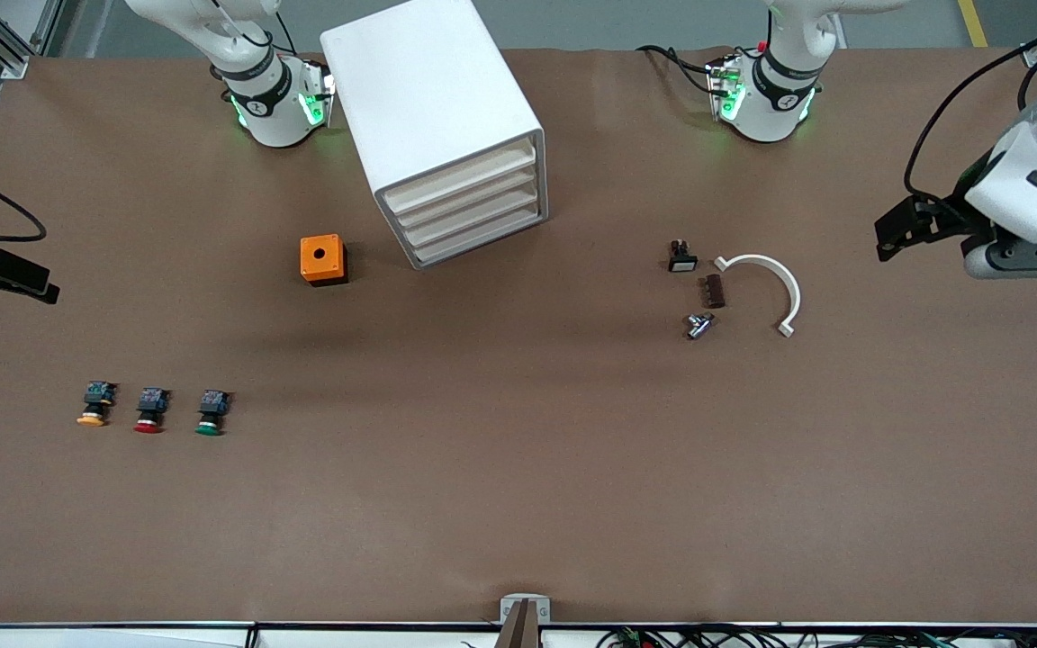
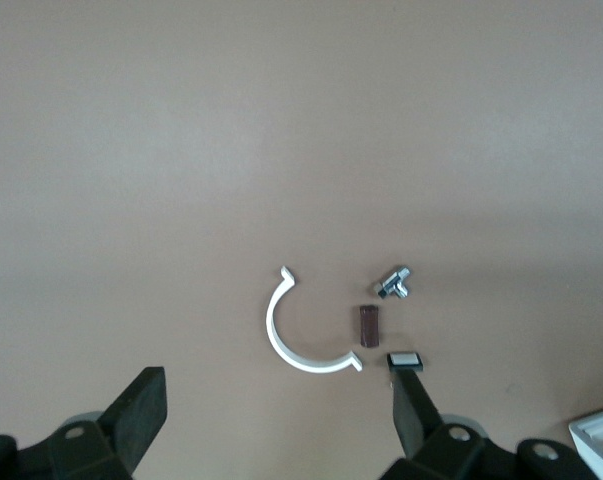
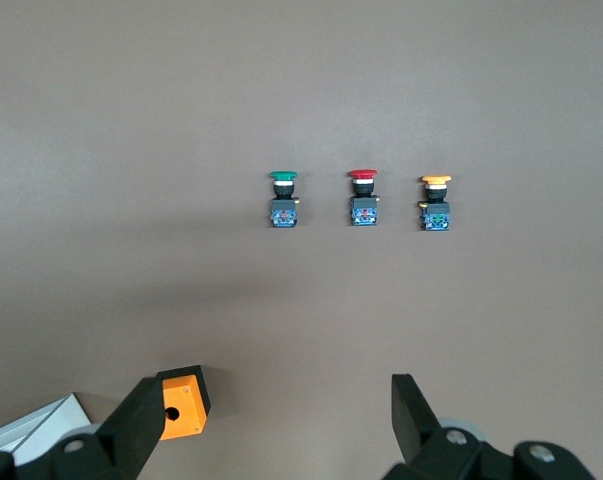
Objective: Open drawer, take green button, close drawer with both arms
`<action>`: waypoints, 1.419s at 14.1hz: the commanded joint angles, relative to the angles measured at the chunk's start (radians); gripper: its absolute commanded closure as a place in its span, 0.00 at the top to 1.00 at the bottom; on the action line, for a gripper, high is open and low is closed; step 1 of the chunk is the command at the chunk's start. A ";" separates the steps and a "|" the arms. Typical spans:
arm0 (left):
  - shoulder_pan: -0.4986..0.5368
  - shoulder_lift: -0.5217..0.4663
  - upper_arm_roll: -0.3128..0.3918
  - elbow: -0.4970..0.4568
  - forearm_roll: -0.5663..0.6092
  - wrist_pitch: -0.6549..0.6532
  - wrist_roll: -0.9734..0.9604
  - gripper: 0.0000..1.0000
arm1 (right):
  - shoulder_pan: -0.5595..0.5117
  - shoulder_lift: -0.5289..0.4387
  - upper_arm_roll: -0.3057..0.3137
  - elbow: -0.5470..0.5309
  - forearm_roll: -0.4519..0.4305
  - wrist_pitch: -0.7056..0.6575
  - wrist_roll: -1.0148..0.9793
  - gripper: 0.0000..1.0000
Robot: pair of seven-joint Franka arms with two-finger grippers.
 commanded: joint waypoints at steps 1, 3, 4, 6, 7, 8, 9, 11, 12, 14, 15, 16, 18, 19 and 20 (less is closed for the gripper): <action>0.010 -0.101 0.001 -0.105 -0.023 0.013 0.001 1.00 | -0.015 0.008 0.015 0.024 -0.012 -0.016 -0.004 1.00; 0.013 -0.127 0.001 -0.122 -0.021 0.013 0.002 1.00 | -0.015 0.008 0.017 0.024 -0.011 -0.016 -0.004 1.00; 0.016 -0.152 0.001 -0.149 -0.021 0.019 0.002 1.00 | -0.014 0.009 0.018 0.024 -0.011 -0.015 -0.002 1.00; 0.018 -0.178 0.001 -0.180 -0.023 0.039 0.001 1.00 | -0.015 0.008 0.017 0.024 -0.012 -0.016 -0.004 1.00; 0.018 -0.181 0.002 -0.182 -0.026 0.042 0.001 1.00 | -0.015 0.009 0.015 0.024 -0.011 -0.016 -0.004 1.00; 0.018 -0.184 0.011 -0.182 -0.033 0.044 -0.002 1.00 | -0.015 0.009 0.015 0.024 -0.012 -0.016 -0.005 1.00; 0.018 -0.187 0.015 -0.183 -0.043 0.047 -0.005 1.00 | -0.015 0.009 0.015 0.024 -0.012 -0.016 -0.004 1.00; 0.018 -0.190 0.024 -0.183 -0.043 0.053 -0.005 1.00 | -0.015 0.008 0.015 0.024 -0.012 -0.016 -0.004 1.00; 0.018 -0.189 0.028 -0.183 -0.043 0.059 -0.005 1.00 | -0.015 0.009 0.015 0.024 -0.012 -0.016 -0.004 1.00; 0.018 -0.189 0.042 -0.183 -0.043 0.061 0.040 1.00 | -0.014 0.009 0.017 0.024 -0.012 -0.015 -0.004 1.00; 0.020 -0.184 0.044 -0.182 -0.043 0.064 0.065 1.00 | -0.014 0.009 0.017 0.024 -0.012 -0.015 -0.004 1.00; 0.020 -0.184 0.044 -0.182 -0.043 0.064 0.071 1.00 | -0.014 0.009 0.017 0.024 -0.012 -0.015 -0.004 1.00; 0.018 -0.184 0.044 -0.179 -0.041 0.064 0.074 1.00 | -0.015 0.009 0.017 0.024 -0.012 -0.015 -0.004 1.00; 0.018 -0.184 0.044 -0.177 -0.041 0.064 0.076 1.00 | -0.014 0.009 0.017 0.024 -0.012 -0.015 -0.005 1.00; 0.018 -0.183 0.044 -0.176 -0.040 0.064 0.074 1.00 | -0.014 0.009 0.018 0.024 -0.012 -0.015 -0.005 1.00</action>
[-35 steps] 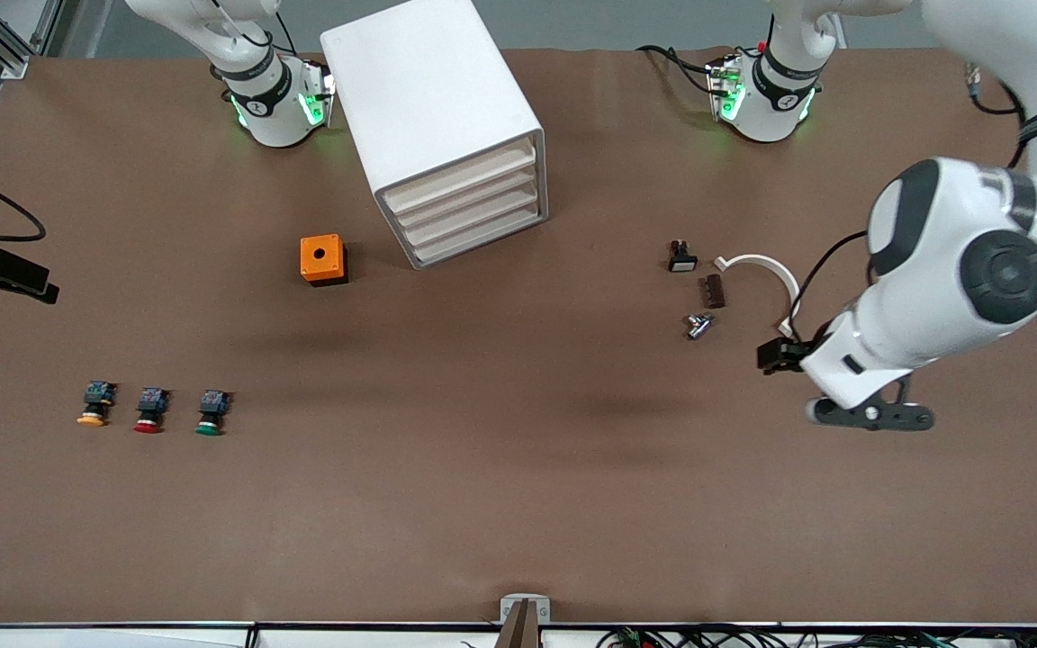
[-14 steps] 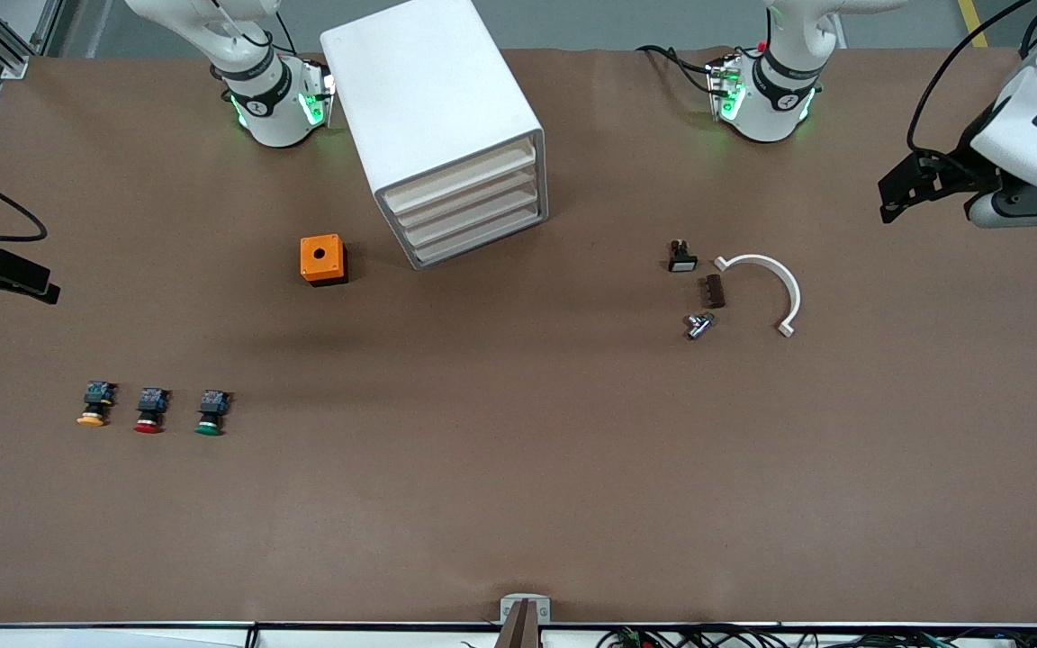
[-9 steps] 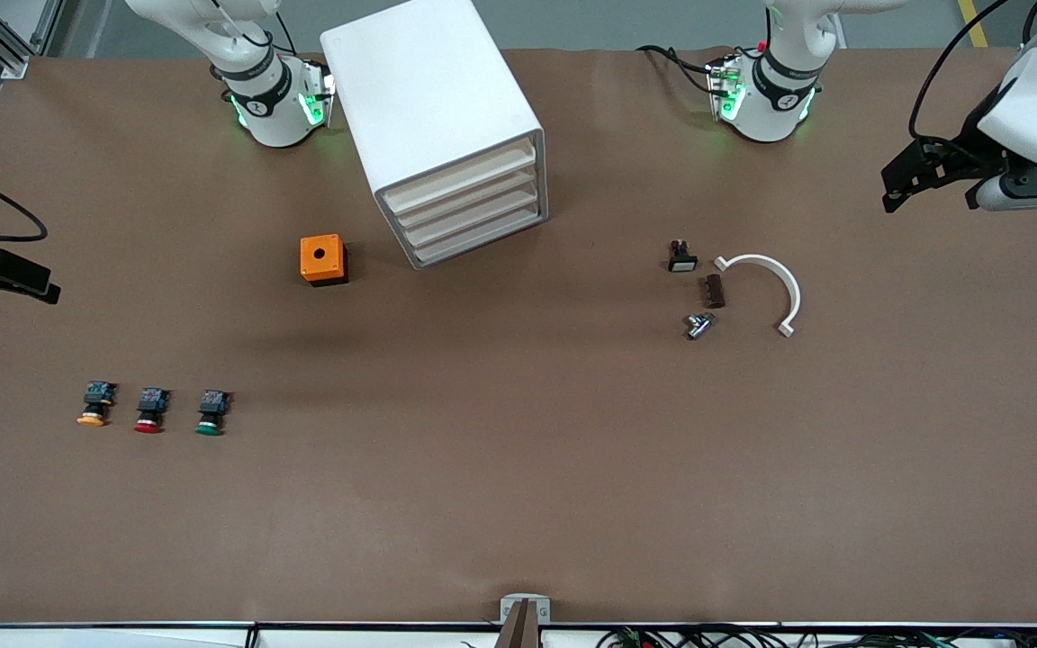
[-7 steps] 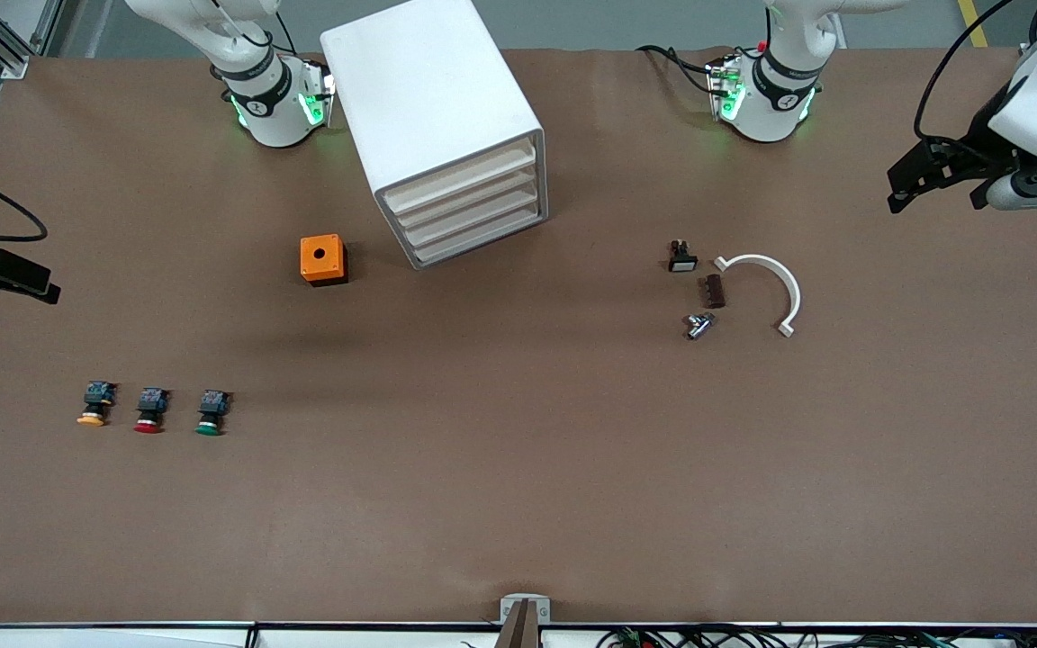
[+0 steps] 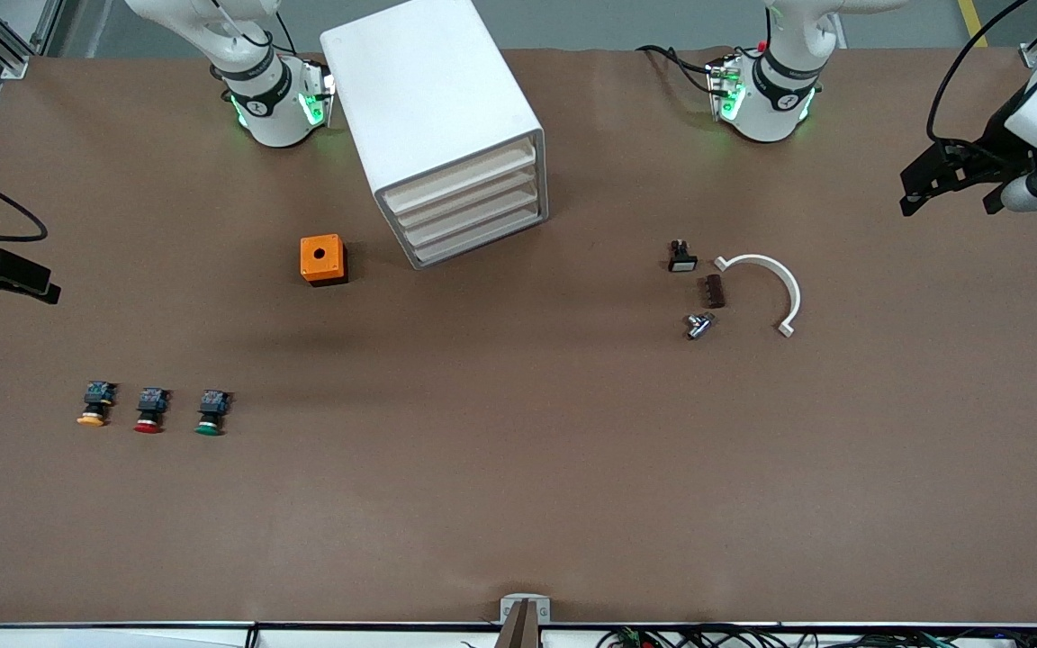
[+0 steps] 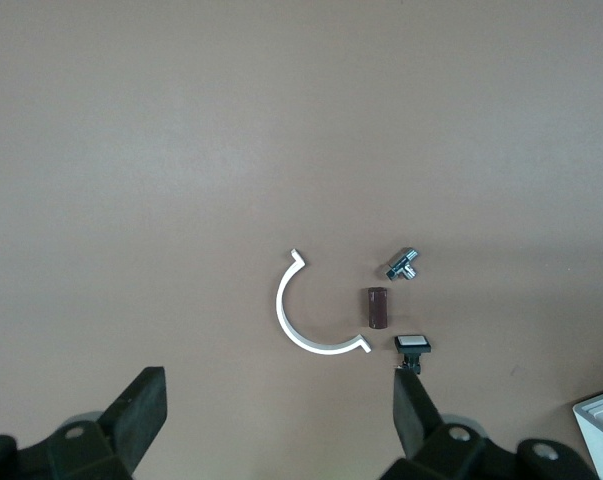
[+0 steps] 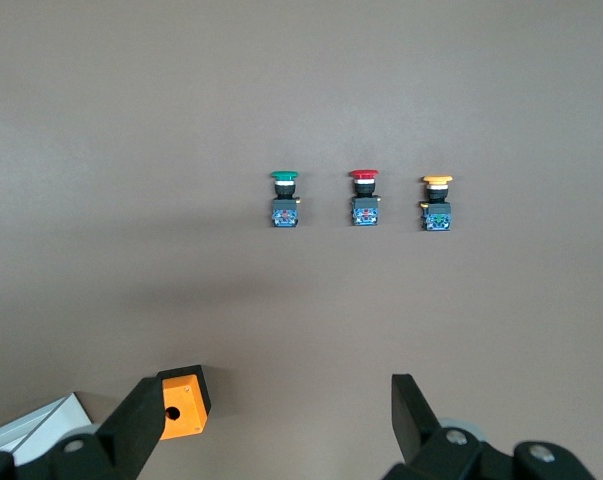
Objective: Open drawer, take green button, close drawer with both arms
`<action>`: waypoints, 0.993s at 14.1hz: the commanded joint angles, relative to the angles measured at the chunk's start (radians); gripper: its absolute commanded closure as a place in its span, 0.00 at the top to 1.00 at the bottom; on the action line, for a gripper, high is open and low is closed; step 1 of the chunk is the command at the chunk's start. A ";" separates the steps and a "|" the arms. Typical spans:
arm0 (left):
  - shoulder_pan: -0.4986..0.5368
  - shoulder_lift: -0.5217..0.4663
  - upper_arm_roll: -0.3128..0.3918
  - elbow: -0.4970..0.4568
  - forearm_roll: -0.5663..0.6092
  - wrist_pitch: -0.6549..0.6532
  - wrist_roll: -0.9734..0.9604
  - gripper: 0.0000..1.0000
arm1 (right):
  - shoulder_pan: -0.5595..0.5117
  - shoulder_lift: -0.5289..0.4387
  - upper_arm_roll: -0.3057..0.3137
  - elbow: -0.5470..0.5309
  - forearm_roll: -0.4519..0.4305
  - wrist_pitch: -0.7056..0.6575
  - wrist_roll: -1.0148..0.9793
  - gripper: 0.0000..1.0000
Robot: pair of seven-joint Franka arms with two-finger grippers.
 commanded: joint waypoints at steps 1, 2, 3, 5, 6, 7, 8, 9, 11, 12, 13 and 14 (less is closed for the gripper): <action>0.009 -0.022 -0.002 -0.015 -0.013 0.012 0.023 1.00 | -0.014 0.009 0.014 0.023 -0.014 -0.014 -0.004 1.00; 0.009 -0.022 -0.002 -0.015 -0.013 0.012 0.024 1.00 | -0.014 0.009 0.014 0.023 -0.014 -0.014 -0.004 1.00; 0.009 -0.023 -0.002 -0.015 -0.013 0.012 0.024 1.00 | -0.014 0.009 0.014 0.023 -0.014 -0.014 -0.005 1.00; 0.009 -0.023 -0.002 -0.015 -0.013 0.012 0.024 1.00 | -0.014 0.009 0.016 0.023 -0.014 -0.014 -0.004 1.00; 0.009 -0.020 -0.002 -0.011 -0.010 0.012 0.024 1.00 | -0.014 0.009 0.014 0.023 -0.014 -0.014 -0.004 1.00; 0.008 -0.013 -0.002 0.000 -0.010 0.012 0.024 1.00 | -0.014 0.009 0.014 0.023 -0.014 -0.014 -0.004 1.00; 0.006 0.004 -0.002 0.009 -0.010 0.014 0.026 1.00 | -0.014 0.009 0.014 0.023 -0.014 -0.014 -0.005 1.00; 0.003 0.021 0.000 0.029 -0.010 0.012 0.026 1.00 | -0.014 0.009 0.016 0.023 -0.014 -0.014 -0.004 1.00; -0.004 0.059 0.003 0.069 -0.006 0.014 0.026 1.00 | -0.011 0.009 0.016 0.023 -0.014 -0.013 -0.004 1.00; -0.006 0.079 0.003 0.086 -0.004 0.012 0.026 1.00 | -0.011 0.009 0.016 0.023 -0.014 -0.013 -0.004 1.00; -0.007 0.098 0.003 0.104 -0.004 0.012 0.026 1.00 | -0.011 0.009 0.016 0.023 -0.014 -0.013 -0.004 1.00; -0.009 0.105 0.003 0.113 -0.004 0.014 0.026 1.00 | -0.011 0.009 0.016 0.023 -0.014 -0.013 -0.004 1.00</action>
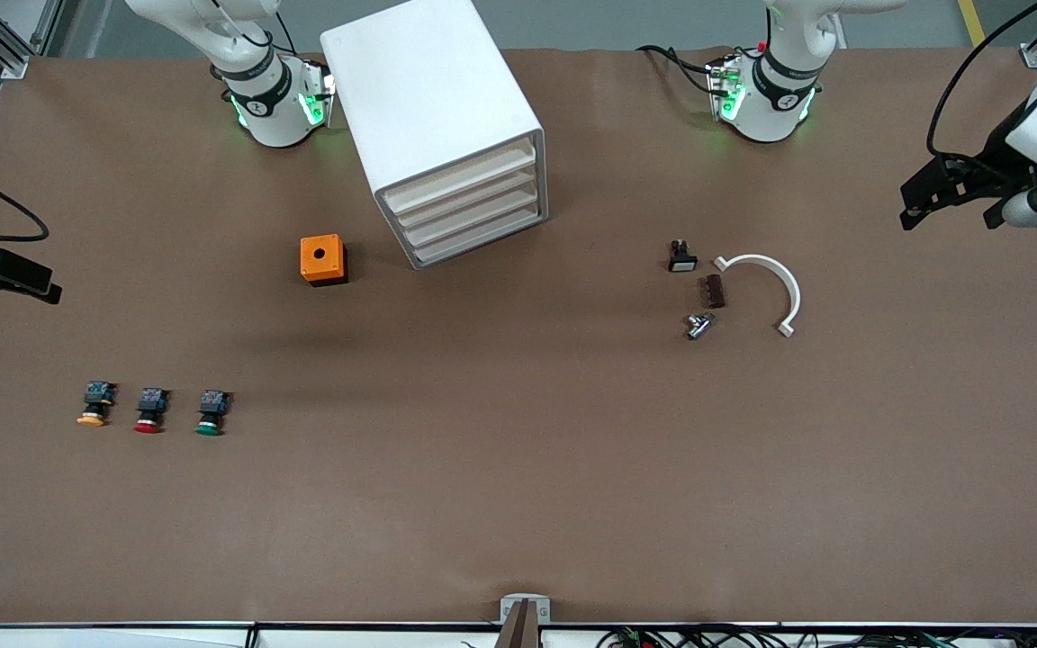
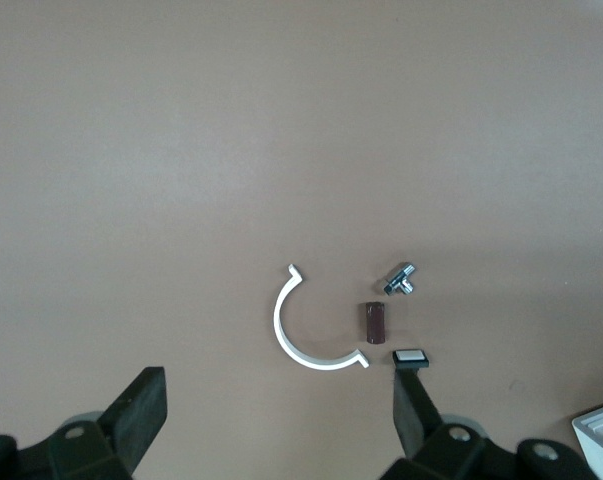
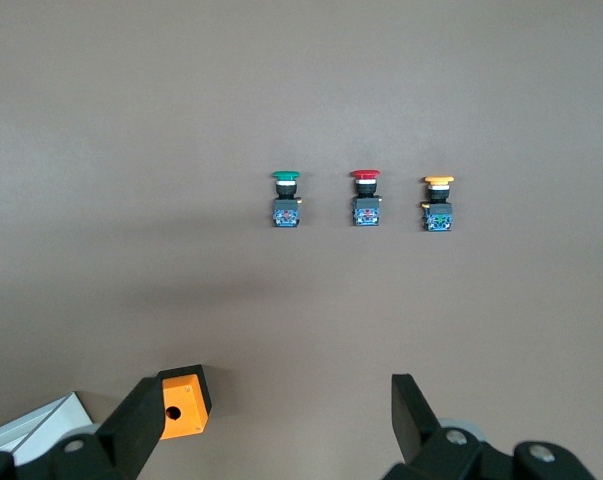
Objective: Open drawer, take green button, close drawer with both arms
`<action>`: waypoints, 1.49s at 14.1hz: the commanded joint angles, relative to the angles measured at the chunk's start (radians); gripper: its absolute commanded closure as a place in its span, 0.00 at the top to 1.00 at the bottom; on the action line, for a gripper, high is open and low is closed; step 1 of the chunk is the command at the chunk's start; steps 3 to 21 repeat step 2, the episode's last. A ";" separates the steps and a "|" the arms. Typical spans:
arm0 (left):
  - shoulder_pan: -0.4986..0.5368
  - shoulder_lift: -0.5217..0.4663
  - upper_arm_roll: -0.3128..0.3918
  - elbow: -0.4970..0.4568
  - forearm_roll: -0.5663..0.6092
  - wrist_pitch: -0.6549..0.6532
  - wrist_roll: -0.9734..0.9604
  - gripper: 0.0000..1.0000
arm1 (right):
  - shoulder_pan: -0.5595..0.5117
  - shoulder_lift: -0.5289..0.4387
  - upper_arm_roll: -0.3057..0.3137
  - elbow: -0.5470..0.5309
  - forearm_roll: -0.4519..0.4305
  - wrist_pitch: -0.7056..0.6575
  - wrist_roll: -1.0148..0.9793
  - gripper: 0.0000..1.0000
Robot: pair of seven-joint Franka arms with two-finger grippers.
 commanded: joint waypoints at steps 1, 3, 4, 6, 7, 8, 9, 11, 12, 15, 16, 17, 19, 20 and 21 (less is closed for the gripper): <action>-0.006 0.041 0.004 0.060 -0.003 -0.008 0.024 1.00 | -0.012 0.009 0.013 0.023 -0.014 -0.013 -0.004 1.00; -0.007 0.042 0.004 0.063 -0.003 -0.008 0.007 1.00 | -0.012 0.009 0.013 0.023 -0.014 -0.013 -0.004 1.00; -0.007 0.042 0.004 0.063 -0.003 -0.008 0.007 1.00 | -0.012 0.009 0.013 0.023 -0.014 -0.013 -0.004 1.00; -0.007 0.042 0.004 0.063 -0.003 -0.008 0.007 1.00 | -0.012 0.009 0.013 0.023 -0.014 -0.013 -0.004 1.00; -0.007 0.042 0.004 0.063 -0.003 -0.008 0.007 1.00 | -0.012 0.009 0.013 0.023 -0.014 -0.013 -0.004 1.00; -0.007 0.042 0.004 0.063 -0.003 -0.008 0.007 1.00 | -0.012 0.009 0.013 0.023 -0.014 -0.013 -0.004 1.00; -0.007 0.042 0.004 0.063 -0.003 -0.008 0.007 1.00 | -0.012 0.009 0.013 0.023 -0.014 -0.013 -0.004 1.00; -0.007 0.042 0.004 0.063 -0.003 -0.008 0.007 1.00 | -0.012 0.009 0.013 0.023 -0.014 -0.013 -0.004 1.00; -0.007 0.042 0.004 0.063 -0.003 -0.008 0.007 1.00 | -0.012 0.009 0.013 0.023 -0.014 -0.013 -0.004 1.00; -0.007 0.042 0.004 0.063 -0.003 -0.008 0.007 1.00 | -0.012 0.009 0.013 0.023 -0.014 -0.013 -0.004 1.00; -0.007 0.042 0.004 0.063 -0.003 -0.008 0.007 1.00 | -0.012 0.009 0.013 0.023 -0.014 -0.013 -0.004 1.00; -0.007 0.042 0.004 0.063 -0.003 -0.008 0.007 1.00 | -0.012 0.009 0.013 0.023 -0.014 -0.013 -0.004 1.00; -0.007 0.042 0.004 0.063 -0.003 -0.008 0.007 1.00 | -0.012 0.009 0.013 0.023 -0.014 -0.013 -0.004 1.00; -0.007 0.042 0.004 0.063 -0.003 -0.008 0.007 1.00 | -0.012 0.009 0.013 0.023 -0.014 -0.013 -0.004 1.00; -0.007 0.042 0.004 0.063 -0.003 -0.008 0.007 1.00 | -0.012 0.009 0.013 0.023 -0.014 -0.013 -0.004 1.00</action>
